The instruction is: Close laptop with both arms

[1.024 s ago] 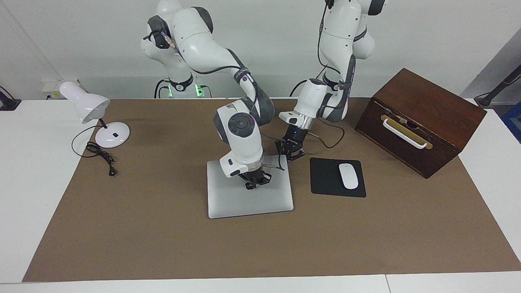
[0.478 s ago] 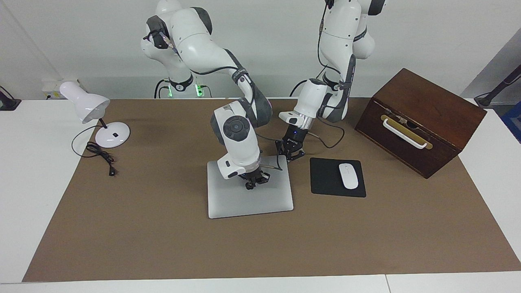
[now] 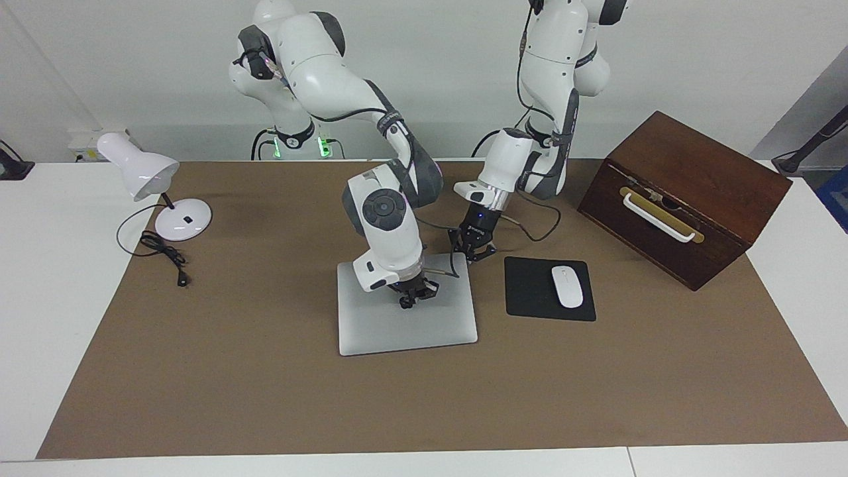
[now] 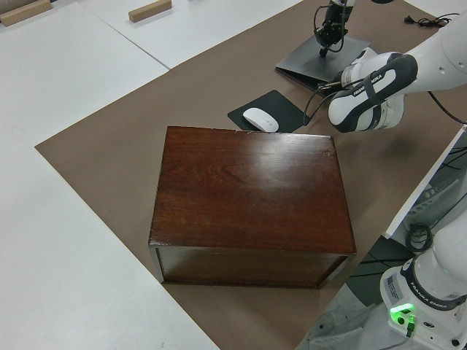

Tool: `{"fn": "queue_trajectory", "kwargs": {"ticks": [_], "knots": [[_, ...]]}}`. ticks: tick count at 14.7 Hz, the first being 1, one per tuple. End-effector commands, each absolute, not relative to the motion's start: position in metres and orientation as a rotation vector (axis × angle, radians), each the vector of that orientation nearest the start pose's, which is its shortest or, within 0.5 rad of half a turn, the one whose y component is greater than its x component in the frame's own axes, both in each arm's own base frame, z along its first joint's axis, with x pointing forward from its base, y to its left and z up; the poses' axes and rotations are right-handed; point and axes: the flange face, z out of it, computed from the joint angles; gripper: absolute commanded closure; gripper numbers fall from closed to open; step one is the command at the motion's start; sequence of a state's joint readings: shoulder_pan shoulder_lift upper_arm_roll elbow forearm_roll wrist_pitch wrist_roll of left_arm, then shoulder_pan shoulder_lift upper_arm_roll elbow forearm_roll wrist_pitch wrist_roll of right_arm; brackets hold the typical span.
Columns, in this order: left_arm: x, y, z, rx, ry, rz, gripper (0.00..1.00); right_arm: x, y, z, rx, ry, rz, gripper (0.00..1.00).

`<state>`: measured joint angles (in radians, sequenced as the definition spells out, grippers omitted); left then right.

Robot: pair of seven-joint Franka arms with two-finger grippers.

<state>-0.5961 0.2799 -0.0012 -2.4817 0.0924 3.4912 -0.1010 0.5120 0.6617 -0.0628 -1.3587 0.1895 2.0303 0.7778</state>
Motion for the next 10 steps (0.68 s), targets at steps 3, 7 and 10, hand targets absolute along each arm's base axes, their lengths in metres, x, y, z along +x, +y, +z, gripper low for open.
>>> {"fn": "queue_trajectory", "kwargs": {"ticks": [3,7,10], "knots": [[0.424,-0.304,0.244,-3.063,0.938,-1.089,1.00,0.655,0.308,0.356,-2.965,0.565,0.189,1.00],[0.425,-0.305,0.249,-3.095,0.878,-1.100,1.00,0.654,0.301,0.370,-2.975,0.543,0.201,1.00],[0.425,-0.303,0.258,-3.095,0.866,-1.120,1.00,0.655,0.292,0.391,-2.993,0.483,0.175,1.00]]}}
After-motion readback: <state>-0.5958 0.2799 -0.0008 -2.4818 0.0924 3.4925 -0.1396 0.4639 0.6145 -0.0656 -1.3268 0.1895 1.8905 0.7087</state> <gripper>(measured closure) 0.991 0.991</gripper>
